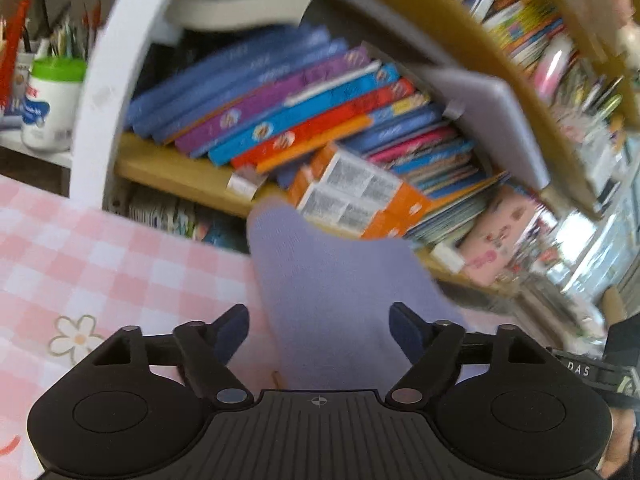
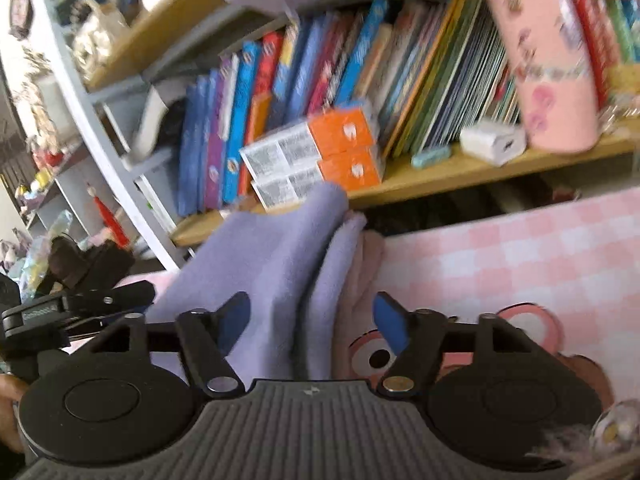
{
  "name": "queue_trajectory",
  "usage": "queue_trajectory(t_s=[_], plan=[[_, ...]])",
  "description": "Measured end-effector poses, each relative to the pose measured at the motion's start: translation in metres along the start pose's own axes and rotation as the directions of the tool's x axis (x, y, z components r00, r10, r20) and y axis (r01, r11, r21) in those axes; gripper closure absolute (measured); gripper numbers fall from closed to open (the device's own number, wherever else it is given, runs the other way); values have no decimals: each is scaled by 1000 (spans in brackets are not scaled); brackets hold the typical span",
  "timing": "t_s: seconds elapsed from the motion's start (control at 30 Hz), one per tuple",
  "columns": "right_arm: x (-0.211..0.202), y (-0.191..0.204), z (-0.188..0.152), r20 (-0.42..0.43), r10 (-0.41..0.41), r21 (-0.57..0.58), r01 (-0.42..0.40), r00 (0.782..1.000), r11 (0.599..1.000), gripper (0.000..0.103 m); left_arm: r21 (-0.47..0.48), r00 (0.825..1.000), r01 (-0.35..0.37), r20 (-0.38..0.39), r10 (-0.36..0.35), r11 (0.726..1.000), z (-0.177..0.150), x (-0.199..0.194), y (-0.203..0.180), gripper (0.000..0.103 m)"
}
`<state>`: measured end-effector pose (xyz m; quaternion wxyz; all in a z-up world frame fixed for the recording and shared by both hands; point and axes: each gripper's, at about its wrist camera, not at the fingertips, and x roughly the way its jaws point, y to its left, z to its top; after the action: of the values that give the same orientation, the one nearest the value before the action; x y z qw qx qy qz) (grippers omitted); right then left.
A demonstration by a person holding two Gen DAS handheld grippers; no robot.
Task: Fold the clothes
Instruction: 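Open both grippers and withdraw from the folded sweater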
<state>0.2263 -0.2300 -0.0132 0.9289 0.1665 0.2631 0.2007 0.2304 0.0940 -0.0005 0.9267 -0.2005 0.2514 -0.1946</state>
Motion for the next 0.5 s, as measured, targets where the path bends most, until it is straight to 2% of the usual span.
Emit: queue_trajectory(t_s=[0.13,0.23,0.37,0.5], plan=[[-39,20,-15,54,-50,-46,52,997,998,26,-5,998,-11,59,11,1000,-16,-39,-13,15],[-63,40,-35,80,-103,-93,110,991,990,24,66,994,-88,75,83,994,-35,-61,-35,13],[-95,65,-69,129,-192,-165,212,973,963,22,195,979,-196,88,182,961,-65,-85,-66,13],[-118,83,-99,159,-249,-224,281,955,933,20,272,969,-241,121,215,932,-92,-105,-90,10]])
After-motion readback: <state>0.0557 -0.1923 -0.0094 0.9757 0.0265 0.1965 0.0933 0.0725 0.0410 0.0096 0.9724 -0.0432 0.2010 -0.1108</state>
